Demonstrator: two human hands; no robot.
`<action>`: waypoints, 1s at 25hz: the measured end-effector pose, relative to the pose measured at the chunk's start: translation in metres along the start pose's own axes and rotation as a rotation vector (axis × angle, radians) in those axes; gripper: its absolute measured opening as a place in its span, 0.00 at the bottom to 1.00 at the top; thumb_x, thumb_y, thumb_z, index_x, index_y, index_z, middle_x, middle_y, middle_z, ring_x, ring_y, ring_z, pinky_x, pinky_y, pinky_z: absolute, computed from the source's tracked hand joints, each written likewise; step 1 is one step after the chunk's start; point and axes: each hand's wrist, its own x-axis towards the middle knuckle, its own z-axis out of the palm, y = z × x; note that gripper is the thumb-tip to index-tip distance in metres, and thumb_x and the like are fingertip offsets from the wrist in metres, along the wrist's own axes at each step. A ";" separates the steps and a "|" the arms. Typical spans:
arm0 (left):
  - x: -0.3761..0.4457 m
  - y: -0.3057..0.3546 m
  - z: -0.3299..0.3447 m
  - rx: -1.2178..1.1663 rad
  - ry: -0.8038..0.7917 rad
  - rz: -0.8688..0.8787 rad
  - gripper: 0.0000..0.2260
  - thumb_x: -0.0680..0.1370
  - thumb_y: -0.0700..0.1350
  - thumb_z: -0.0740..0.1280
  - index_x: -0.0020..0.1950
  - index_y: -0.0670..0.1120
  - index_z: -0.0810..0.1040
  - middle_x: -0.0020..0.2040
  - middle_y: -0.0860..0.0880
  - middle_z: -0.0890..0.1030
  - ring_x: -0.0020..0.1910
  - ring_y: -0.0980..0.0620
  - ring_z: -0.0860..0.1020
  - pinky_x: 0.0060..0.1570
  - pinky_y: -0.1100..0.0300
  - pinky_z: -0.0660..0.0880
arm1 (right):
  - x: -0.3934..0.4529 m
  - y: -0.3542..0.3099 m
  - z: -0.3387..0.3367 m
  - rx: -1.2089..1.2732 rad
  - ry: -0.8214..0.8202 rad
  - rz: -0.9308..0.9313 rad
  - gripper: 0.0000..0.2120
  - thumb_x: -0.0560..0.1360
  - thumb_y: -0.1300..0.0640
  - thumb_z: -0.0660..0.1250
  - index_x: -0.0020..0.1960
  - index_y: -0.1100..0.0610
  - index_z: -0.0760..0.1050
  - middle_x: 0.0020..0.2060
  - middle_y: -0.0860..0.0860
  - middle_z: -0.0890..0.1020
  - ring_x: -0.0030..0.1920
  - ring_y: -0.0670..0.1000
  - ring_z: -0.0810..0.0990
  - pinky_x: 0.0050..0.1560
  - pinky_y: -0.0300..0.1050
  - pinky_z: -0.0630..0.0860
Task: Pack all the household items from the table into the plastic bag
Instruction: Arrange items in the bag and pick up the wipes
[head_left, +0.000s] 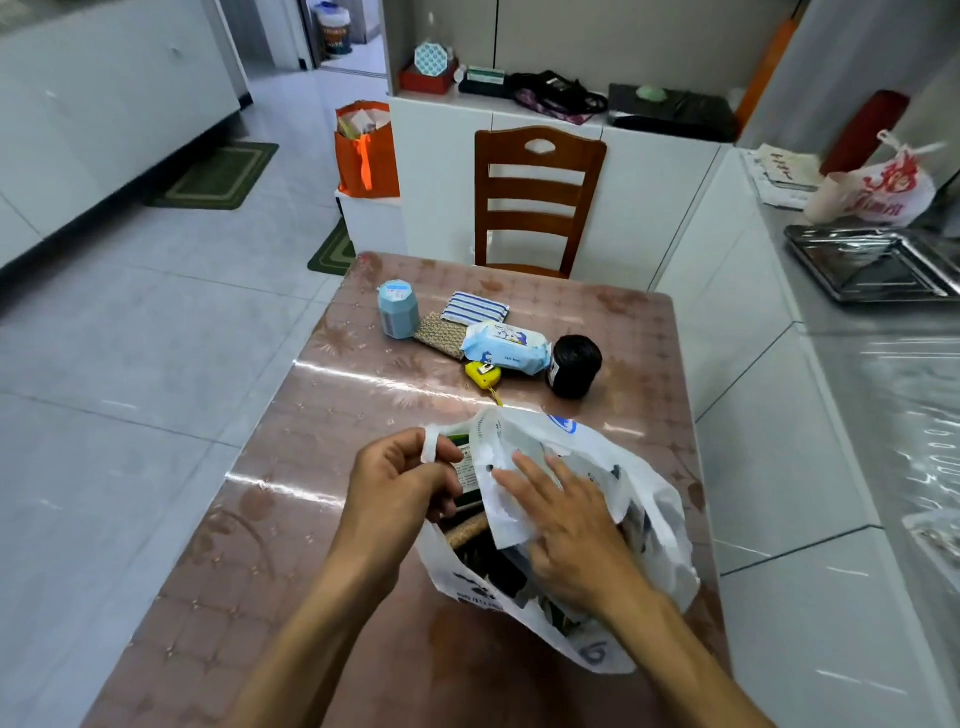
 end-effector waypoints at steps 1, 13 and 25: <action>0.001 0.001 0.001 -0.010 -0.029 0.008 0.08 0.62 0.34 0.62 0.37 0.40 0.78 0.28 0.42 0.77 0.24 0.48 0.72 0.25 0.63 0.69 | 0.000 -0.002 -0.001 -0.012 -0.035 -0.016 0.30 0.77 0.56 0.54 0.76 0.40 0.51 0.79 0.43 0.50 0.78 0.57 0.48 0.74 0.61 0.52; 0.156 -0.068 -0.044 0.826 0.001 -0.027 0.06 0.78 0.46 0.63 0.50 0.51 0.80 0.48 0.48 0.85 0.42 0.48 0.82 0.47 0.51 0.79 | 0.085 -0.011 -0.132 0.423 0.262 0.088 0.17 0.69 0.52 0.59 0.54 0.46 0.79 0.49 0.46 0.85 0.47 0.51 0.82 0.49 0.50 0.79; 0.250 -0.236 -0.054 1.441 -0.462 -0.199 0.31 0.75 0.60 0.53 0.78 0.59 0.48 0.78 0.41 0.44 0.73 0.26 0.49 0.66 0.32 0.61 | 0.292 0.158 -0.042 -0.085 -0.071 0.373 0.53 0.65 0.50 0.76 0.78 0.46 0.44 0.78 0.52 0.45 0.74 0.68 0.57 0.69 0.66 0.62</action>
